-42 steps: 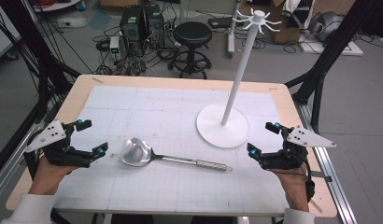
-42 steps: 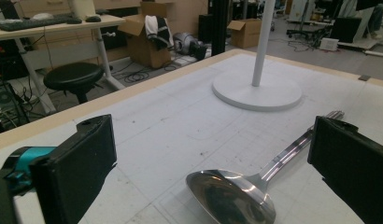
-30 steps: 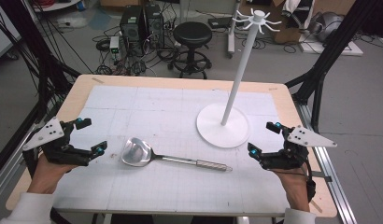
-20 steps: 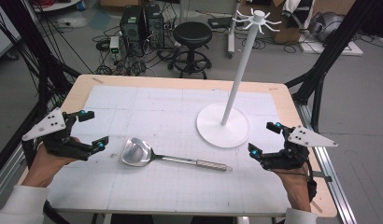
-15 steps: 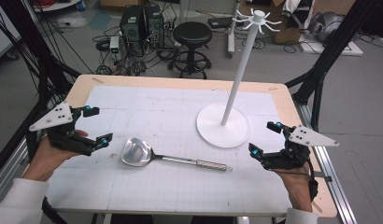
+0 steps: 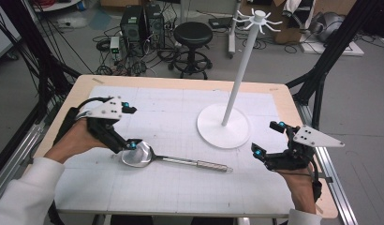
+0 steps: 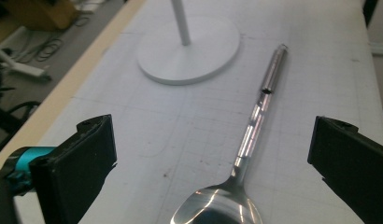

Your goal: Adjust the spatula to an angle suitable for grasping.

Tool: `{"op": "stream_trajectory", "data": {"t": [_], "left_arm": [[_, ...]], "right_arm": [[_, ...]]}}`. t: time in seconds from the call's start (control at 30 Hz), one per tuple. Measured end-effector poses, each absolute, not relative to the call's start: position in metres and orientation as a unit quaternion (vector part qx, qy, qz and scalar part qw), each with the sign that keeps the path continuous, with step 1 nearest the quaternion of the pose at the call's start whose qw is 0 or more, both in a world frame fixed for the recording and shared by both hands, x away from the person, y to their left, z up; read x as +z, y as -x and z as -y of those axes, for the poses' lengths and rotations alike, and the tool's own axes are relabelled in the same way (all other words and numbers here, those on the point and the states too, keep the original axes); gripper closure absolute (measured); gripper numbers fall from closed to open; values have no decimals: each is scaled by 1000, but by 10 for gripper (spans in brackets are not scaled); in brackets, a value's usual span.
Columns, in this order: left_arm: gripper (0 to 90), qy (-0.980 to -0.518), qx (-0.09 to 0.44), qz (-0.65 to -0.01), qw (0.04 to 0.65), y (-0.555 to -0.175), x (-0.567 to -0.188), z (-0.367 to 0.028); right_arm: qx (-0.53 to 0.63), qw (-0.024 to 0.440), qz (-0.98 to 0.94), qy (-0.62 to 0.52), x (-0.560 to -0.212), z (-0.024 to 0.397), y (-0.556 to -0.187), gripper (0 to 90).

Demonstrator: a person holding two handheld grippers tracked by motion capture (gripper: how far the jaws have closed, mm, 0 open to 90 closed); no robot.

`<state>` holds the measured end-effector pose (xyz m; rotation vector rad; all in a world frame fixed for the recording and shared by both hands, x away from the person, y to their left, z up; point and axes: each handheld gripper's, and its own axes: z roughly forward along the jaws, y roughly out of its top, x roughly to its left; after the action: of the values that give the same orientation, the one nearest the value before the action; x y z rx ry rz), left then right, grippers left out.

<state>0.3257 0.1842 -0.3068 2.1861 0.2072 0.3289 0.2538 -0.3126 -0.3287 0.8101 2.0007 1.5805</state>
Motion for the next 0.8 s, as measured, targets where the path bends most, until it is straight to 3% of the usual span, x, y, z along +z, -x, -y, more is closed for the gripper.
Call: {"op": "stream_trajectory", "data": {"t": [0.37,0.8], "left_arm": [[17,-914,82,-22,398,-337,-334,-136],[17,-935,39,0,354,-342,-375,-94]], "right_arm": [[574,226,-731,-292,-330,310,-255,10],[573,220,-734,-290,-332,305,-256,10]]}}
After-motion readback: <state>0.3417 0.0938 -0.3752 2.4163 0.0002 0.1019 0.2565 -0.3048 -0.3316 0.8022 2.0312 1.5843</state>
